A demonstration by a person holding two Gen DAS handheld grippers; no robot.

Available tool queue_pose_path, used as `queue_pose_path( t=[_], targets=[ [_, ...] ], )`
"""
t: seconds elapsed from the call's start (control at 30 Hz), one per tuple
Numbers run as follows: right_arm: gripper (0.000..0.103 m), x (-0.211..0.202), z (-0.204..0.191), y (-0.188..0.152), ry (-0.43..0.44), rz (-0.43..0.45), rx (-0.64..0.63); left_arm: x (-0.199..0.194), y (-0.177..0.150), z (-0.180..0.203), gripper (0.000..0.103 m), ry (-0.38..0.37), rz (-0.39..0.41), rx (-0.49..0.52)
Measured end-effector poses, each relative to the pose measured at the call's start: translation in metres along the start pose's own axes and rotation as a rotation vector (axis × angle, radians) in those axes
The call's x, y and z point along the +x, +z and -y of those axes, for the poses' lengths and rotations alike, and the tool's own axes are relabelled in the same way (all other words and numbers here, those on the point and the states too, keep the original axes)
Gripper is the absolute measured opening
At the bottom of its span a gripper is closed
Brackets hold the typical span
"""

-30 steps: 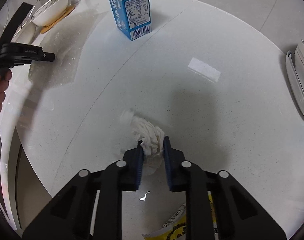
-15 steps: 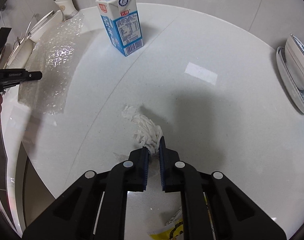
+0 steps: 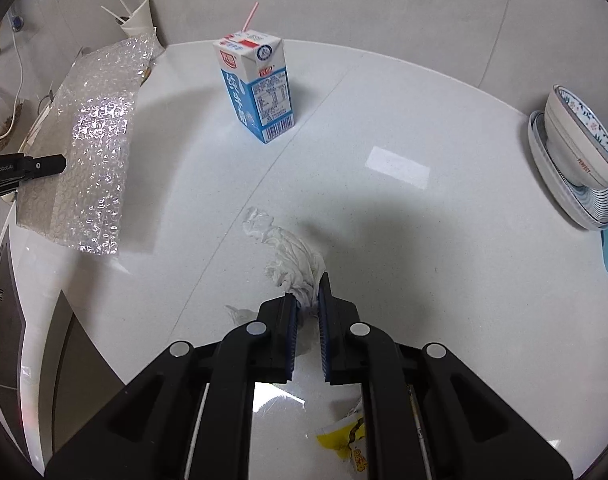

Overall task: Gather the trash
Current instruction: 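Lift the bubble wrap and tissue and carry them down over the wastebasket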

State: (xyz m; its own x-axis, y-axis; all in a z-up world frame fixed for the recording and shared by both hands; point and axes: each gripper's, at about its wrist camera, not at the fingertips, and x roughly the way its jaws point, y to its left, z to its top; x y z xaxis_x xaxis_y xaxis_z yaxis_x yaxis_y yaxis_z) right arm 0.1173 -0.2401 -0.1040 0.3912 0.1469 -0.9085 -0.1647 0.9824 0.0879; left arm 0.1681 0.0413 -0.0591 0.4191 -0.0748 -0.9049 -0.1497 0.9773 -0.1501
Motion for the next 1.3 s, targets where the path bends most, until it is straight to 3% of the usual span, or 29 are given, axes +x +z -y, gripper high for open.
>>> queue_pose_path(
  t=[0.83, 1.3],
  targets=[
    [0.009, -0.074, -0.029, -0.039, -0.022, 0.097, -0.008, -0.086, -0.064, 0.001, 0.008, -0.089, 0.085, 0.026],
    [0.009, -0.114, -0.052, -0.089, -0.001, 0.14, 0.01, -0.124, -0.143, 0.007, 0.008, -0.145, 0.084, 0.1]
  ],
)
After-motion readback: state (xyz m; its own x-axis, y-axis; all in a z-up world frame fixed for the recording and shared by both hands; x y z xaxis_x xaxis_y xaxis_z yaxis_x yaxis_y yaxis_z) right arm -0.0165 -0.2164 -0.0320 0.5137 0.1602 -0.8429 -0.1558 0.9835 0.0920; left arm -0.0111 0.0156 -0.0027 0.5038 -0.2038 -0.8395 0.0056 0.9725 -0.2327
